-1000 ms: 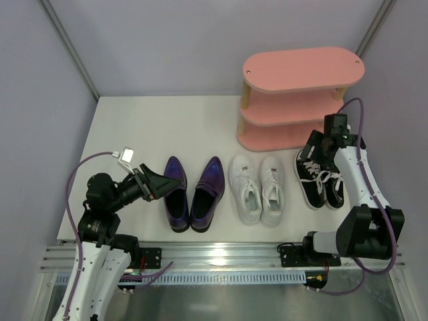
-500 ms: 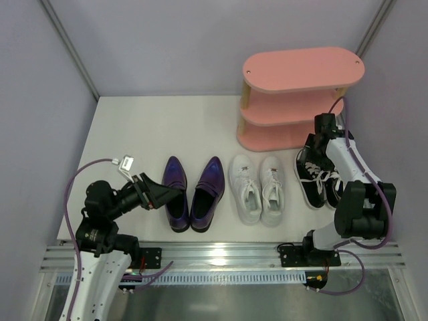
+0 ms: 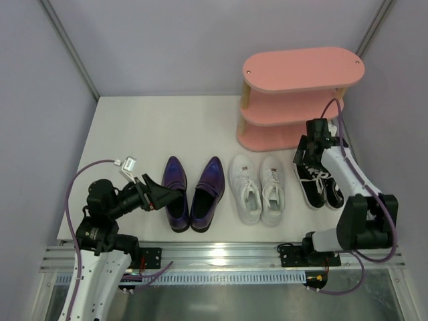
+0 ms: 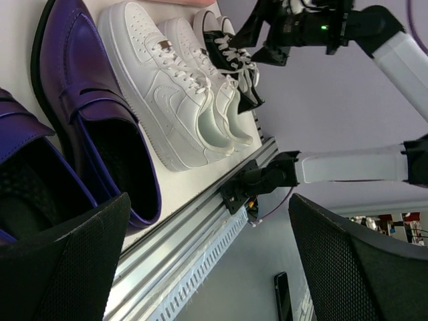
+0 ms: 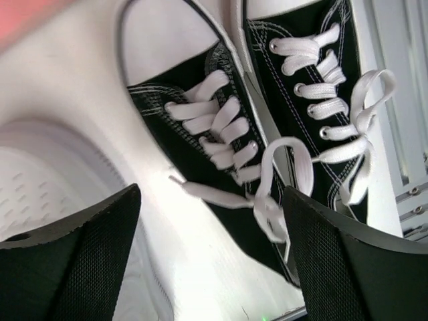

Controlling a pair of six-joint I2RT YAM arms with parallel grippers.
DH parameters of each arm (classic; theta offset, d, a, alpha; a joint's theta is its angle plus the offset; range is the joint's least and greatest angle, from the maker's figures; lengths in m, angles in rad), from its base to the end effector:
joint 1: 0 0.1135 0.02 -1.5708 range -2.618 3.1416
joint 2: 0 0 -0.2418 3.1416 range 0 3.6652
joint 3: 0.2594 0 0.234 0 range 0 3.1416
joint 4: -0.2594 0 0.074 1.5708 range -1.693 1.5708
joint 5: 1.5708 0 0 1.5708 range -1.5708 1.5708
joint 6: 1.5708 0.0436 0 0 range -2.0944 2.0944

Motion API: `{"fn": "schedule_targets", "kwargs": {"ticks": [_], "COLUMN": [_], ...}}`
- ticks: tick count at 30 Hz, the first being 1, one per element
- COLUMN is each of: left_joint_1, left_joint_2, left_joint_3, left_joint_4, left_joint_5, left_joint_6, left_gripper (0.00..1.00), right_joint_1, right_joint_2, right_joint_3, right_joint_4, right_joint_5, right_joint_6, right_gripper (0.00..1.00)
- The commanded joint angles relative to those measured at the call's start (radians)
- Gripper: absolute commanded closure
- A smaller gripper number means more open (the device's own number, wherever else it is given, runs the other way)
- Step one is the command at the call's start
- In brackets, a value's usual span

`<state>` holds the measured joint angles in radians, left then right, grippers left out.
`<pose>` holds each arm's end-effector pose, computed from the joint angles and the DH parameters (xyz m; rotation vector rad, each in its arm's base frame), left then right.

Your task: Place and organize the shoes onto the shoe shelf

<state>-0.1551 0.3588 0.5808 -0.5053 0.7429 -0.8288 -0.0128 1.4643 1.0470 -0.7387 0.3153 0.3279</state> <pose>0.0971 -0.0450 0.2771 -0.1052 2.0030 -1.3433 0.2717 -0.0170 0.2115 0.5399 2.6122 -0.3305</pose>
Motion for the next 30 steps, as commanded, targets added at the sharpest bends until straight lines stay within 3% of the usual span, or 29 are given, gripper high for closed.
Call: {"fn": "schedule_targets", "kwargs": {"ticks": [1, 8, 11, 17, 22, 30], "left_joint_1": [0.0, 0.002, 0.0, 0.0, 0.0, 0.0], "left_joint_2": [0.014, 0.038, 0.046, 0.062, 0.078, 0.074], "left_joint_3": [0.037, 0.051, 0.05, 0.04, 0.031, 0.002], "left_joint_4": [-0.033, -0.033, -0.024, 0.024, 0.042, 0.053], "left_joint_5": [0.0, -0.023, -0.037, -0.04, -0.039, -0.062], "left_joint_6": [0.04, 0.051, 0.043, 0.004, -0.015, -0.035], "left_gripper": [0.0, 0.0, 0.0, 0.0, 0.0, 0.0], "right_joint_1": [0.079, 0.163, 0.244, 0.44, 0.461, 0.485], "right_joint_2": [-0.212, -0.404, -0.459, -0.539, -0.553, -0.431], "right_joint_3": [-0.001, -0.031, -0.099, -0.222, -0.249, -0.35], "right_joint_4": [0.006, -0.071, -0.073, -0.021, -0.04, -0.012], "right_joint_5": [0.119, 0.003, -0.158, -0.297, -0.277, -0.219], "right_joint_6": [0.04, 0.043, 0.092, 0.218, 0.23, 0.255], "right_gripper": [0.11, 0.09, 0.1, 0.1, 0.1, 0.1]}}
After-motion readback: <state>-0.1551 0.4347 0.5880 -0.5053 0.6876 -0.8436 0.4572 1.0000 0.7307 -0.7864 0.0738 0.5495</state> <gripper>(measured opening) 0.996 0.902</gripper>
